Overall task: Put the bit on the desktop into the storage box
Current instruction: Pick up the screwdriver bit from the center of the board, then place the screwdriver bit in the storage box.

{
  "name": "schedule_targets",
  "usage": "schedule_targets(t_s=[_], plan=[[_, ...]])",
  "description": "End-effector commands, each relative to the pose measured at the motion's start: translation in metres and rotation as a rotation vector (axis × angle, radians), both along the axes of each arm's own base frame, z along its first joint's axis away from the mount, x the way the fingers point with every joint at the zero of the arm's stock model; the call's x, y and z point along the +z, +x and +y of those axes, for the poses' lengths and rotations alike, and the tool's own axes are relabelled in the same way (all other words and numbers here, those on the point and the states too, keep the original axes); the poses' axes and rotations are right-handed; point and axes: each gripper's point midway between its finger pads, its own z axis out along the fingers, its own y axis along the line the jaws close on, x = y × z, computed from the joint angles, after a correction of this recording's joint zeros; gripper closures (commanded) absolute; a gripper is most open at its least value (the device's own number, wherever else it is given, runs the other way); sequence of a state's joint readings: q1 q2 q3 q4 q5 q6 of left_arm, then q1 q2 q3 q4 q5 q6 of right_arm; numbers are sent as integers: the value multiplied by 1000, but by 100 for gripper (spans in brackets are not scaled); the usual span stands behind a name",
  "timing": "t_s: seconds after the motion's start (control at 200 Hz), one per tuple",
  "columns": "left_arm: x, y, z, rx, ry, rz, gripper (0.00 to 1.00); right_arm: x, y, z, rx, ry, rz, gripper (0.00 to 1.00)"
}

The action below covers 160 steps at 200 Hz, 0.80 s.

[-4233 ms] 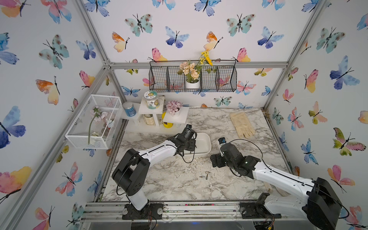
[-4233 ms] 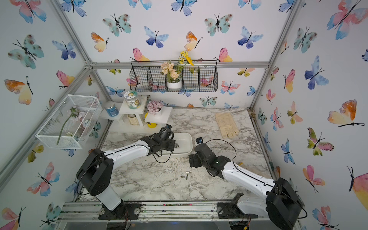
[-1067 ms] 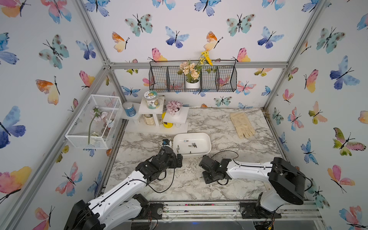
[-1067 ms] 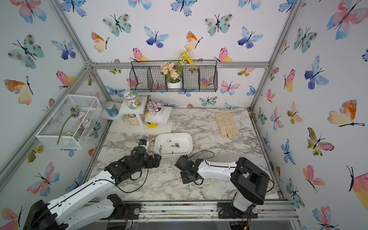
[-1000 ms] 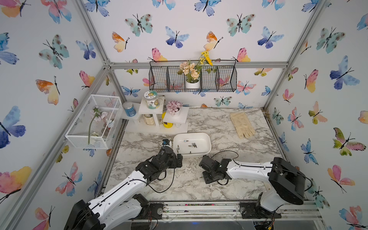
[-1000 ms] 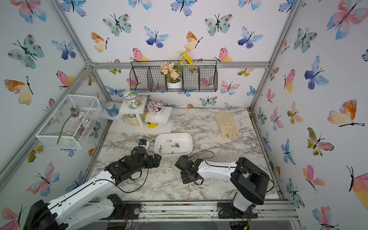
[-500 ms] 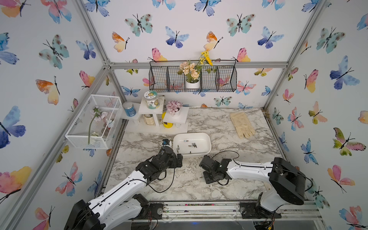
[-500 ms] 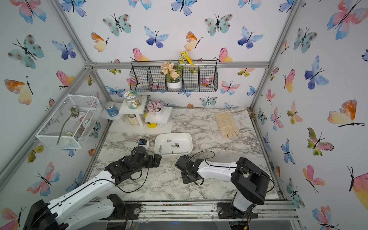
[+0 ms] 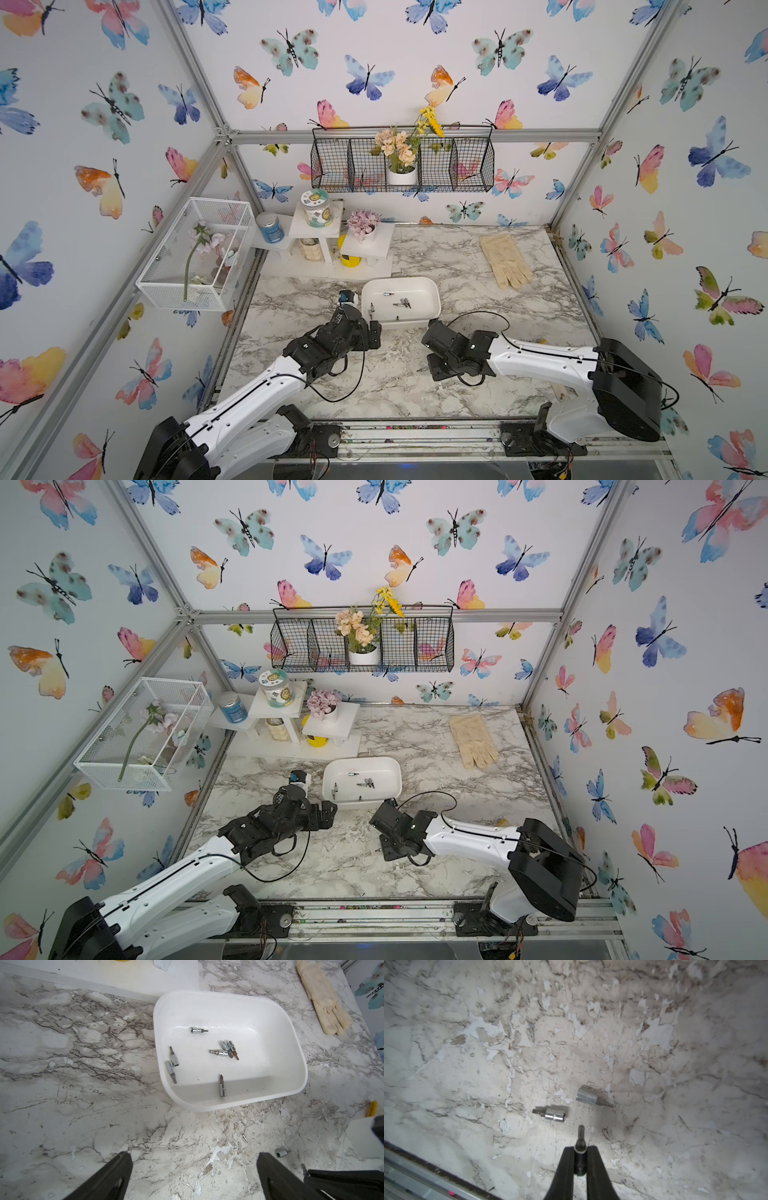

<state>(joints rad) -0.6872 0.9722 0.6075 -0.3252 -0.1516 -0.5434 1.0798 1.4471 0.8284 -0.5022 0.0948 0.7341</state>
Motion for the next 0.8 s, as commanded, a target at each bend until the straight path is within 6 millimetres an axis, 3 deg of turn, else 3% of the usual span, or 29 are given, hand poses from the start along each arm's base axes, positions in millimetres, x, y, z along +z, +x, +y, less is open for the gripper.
schedule_targets(t_s=[0.0,0.2,0.365,0.595,0.796], plan=[[-3,-1,-3,-12,-10,14,1,18,5,1,16,19,-57,90],[-2,0,-2,-10,1,12,1,58,31,28,57,107,-181,90],[-1,0,0,-6,9,9,1,72,59,46,93,91,-233,90],[-2,-2,5,1,29,9,1,83,116,63,99,138,-289,90],[-4,-5,7,0,26,9,1,74,164,71,89,143,-290,91]])
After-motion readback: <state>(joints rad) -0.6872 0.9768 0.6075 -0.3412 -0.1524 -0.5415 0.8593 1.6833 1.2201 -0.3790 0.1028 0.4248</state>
